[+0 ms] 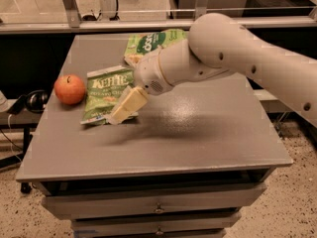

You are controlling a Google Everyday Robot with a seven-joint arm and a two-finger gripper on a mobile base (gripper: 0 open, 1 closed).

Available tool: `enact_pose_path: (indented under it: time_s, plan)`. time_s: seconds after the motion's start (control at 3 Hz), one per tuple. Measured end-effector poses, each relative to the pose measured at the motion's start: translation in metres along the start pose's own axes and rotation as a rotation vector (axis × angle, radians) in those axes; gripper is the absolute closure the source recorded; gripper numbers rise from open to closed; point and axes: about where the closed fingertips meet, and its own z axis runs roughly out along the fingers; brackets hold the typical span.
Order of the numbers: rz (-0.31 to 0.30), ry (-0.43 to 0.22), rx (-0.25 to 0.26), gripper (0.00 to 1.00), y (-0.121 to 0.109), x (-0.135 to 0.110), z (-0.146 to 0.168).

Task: Move green jalapeno chip bag near apple

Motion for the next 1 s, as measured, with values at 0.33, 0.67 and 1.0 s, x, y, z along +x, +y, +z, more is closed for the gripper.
enact_pose_path:
  time_s: [0.33, 0.67, 1.0]
  plan:
    - [0.019, -0.023, 0.015, 0.00, -0.010, 0.008, -0.041]
    - [0.026, -0.044, 0.015, 0.00, -0.024, 0.040, -0.094]
    - [0.014, -0.042, -0.023, 0.00, -0.016, 0.037, -0.097]
